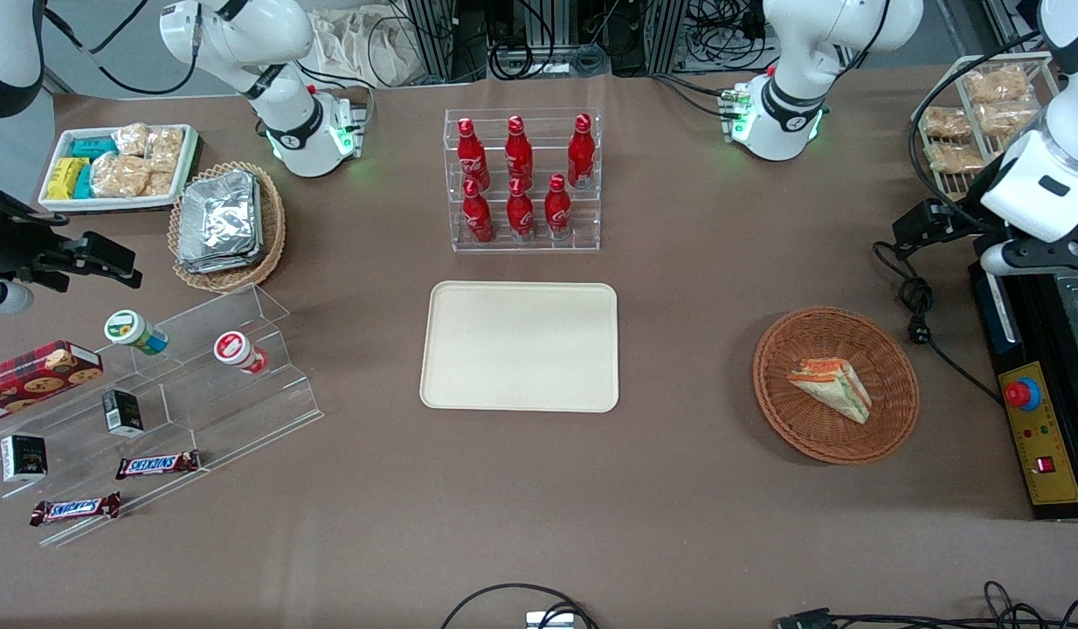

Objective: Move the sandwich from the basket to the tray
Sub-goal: 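Move the left gripper down over the sandwich in the wicker basket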

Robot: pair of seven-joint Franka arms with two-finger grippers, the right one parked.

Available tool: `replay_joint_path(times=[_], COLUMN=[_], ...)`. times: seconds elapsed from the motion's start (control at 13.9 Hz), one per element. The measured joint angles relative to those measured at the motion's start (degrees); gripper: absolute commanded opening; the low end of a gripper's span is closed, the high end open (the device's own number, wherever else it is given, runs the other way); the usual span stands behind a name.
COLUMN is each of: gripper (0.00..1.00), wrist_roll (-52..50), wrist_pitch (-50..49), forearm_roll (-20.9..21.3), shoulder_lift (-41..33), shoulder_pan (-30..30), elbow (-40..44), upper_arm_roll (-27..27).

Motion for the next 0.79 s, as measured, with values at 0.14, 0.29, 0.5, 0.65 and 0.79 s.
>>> replay_joint_path(times=[0.14,0.29,0.5,0.65,0.79], gripper=[1.0,1.0,1.0,1.0,1.0], wrist_roll=[0.05,0.13,0.15,0.15,-1.21], wrist_pitch=[0.0,0.01,0.69,1.59,2.95], forearm_roll=[0.0,0.01,0.31,0.33,0.3], shoulder_lift=[0.2,0.39,1.28,2.91,4.86], shoulder_pan=[0.0,0.01,0.19,0.38,0.48], elbow=[0.0,0.0,-0.15,-0.3,-0.42], upper_arm_roll=[0.0,0.0,0.08,0.2,0.37])
